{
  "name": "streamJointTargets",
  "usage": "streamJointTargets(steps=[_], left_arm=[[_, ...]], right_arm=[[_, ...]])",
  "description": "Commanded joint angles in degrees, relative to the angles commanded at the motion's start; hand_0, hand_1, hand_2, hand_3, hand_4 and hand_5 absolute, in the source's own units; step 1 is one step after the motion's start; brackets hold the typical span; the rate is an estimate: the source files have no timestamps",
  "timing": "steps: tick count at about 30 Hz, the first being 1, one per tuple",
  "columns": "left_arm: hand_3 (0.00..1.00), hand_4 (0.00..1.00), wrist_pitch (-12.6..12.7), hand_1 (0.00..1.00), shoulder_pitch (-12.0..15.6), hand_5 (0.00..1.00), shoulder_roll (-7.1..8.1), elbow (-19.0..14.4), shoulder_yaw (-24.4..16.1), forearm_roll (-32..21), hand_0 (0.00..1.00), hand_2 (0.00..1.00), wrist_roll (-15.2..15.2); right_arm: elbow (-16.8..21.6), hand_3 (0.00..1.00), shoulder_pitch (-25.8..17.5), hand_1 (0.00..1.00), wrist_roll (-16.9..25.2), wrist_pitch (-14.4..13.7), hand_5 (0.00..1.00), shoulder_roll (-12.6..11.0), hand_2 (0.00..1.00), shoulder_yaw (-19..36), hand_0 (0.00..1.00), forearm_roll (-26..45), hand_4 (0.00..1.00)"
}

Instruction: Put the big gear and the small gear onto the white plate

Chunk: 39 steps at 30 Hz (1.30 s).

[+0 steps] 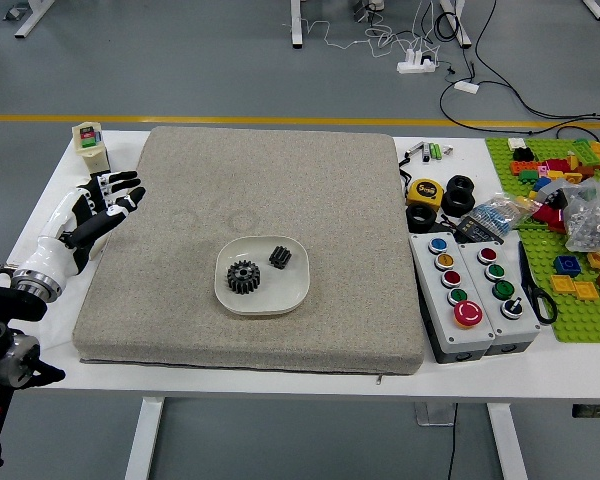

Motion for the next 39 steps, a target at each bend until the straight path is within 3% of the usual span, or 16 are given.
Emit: streamJointTargets(steps=[3,4,7,9,10,16,27,28,39], left_arm=[[0.839,0.877,-2.19,0.826,2.38,0.668,-0.15,-1.32,-2.44,-7.08,0.824,0.891,1.31],[0.852,0.906,-2.54,0.847,2.76,0.754,-0.38,-1.35,-3.01,-9.68,0.849,0.907,1.22],[0.852,0.906,-3.39,0.847,2.87,0.754,-0.89,-0.54,-3.85,-16.82,0.849,0.907,0.69],[0.852,0.906,-4.14,0.847,2.63,0.754,-1.15,-0.03,-4.15,-18.04,0.849,0.907,0.37],[0.861,0.943,-4.72,0.9,2.51,0.834,-1.32,0.06,-4.33,-17.6,0.881,0.922,0.26],[0.863,0.942,-5.81,0.9,3.06,0.839,-1.84,-0.66,-5.56,-15.6,0.88,0.923,0.73],[0.863,0.948,-6.68,0.9,8.55,0.846,-4.9,-5.82,-11.59,-10.9,0.882,0.925,1.79],[0.855,0.965,-6.71,0.898,8.8,0.882,-4.97,-6.0,-11.82,-10.75,0.888,0.926,1.82],[0.855,0.966,-6.74,0.895,11.99,0.884,-4.21,-8.34,-14.75,-9.49,0.888,0.926,1.53]], right_arm=[[-0.03,0.471,-0.02,0.619,-0.02,0.03,0.592,-0.04,0.681,0.1,0.622,0.09,0.73],[-0.03,0.471,-0.01,0.619,-0.02,0.03,0.592,-0.03,0.681,0.16,0.622,0.06,0.73],[-0.08,0.471,0.01,0.619,-0.07,0.05,0.592,0.08,0.681,0.03,0.622,0.26,0.73],[-0.07,0.471,0.08,0.619,-0.15,0.07,0.592,0.14,0.681,-0.16,0.622,-0.03,0.73],[-0.09,0.471,0.09,0.619,-0.18,0.1,0.592,0.19,0.681,-0.2,0.623,-0.16,0.73],[-0.25,0.471,-0.33,0.618,-0.08,0.03,0.592,0.8,0.679,0.34,0.623,-0.35,0.73],[-0.22,0.471,-1.0,0.62,-0.2,0.02,0.593,1.54,0.68,-1.91,0.623,0.2,0.73],[-0.22,0.47,-1.03,0.621,-0.21,-0.02,0.592,1.58,0.679,-2.05,0.623,0.25,0.728],[-0.23,0.47,-1.32,0.621,-0.19,-0.11,0.592,1.92,0.68,-2.92,0.622,0.32,0.729]])
